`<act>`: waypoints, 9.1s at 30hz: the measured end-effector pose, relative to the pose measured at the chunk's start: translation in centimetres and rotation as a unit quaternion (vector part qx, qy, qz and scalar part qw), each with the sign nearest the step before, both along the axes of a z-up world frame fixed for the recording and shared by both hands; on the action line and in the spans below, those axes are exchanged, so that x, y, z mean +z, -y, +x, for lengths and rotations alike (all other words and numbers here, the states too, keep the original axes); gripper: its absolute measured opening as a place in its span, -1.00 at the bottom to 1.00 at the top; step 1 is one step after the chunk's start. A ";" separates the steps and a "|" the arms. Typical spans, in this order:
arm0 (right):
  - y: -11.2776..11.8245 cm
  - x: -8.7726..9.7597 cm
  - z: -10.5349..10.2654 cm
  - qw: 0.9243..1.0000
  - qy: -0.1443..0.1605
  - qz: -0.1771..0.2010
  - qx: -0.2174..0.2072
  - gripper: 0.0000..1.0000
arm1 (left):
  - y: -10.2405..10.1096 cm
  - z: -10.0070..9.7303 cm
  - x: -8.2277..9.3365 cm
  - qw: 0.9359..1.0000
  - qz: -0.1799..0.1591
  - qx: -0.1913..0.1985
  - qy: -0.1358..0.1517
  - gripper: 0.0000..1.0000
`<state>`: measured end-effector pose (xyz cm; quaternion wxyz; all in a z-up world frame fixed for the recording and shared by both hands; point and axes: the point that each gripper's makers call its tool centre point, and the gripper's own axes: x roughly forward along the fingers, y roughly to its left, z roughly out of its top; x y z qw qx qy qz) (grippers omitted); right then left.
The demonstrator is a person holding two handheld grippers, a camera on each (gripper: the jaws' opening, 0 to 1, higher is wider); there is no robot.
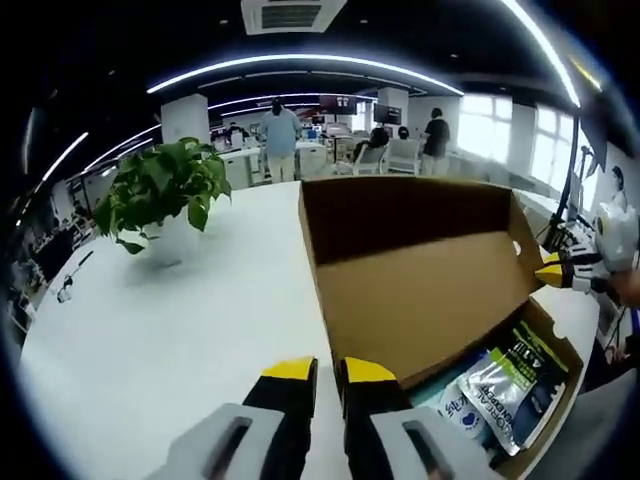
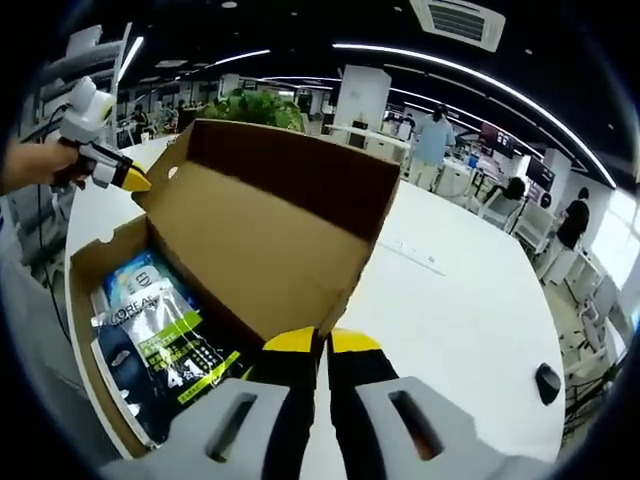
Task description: Operate the shoe box by opening the lid, removing the specified soft item, and placing it in the target area until the item is outside and the box remains undamaged.
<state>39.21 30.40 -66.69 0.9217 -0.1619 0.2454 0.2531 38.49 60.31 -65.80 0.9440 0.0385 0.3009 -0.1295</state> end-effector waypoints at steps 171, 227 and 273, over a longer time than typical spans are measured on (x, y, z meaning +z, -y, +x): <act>-7.5 -0.7 0.3 0.991 -0.118 0.051 0.037 -0.73 | -6.6 0.3 -2.1 0.998 -0.016 0.023 -0.061 -0.70; -7.4 1.5 -13.2 0.985 -0.130 0.084 0.074 -0.12 | 4.6 -9.0 -6.5 0.971 -0.141 -0.087 -0.174 -0.51; -12.2 -1.1 -14.3 0.973 -0.178 0.106 0.103 -0.32 | 4.9 -9.0 -6.3 0.960 -0.218 -0.055 -0.166 -1.00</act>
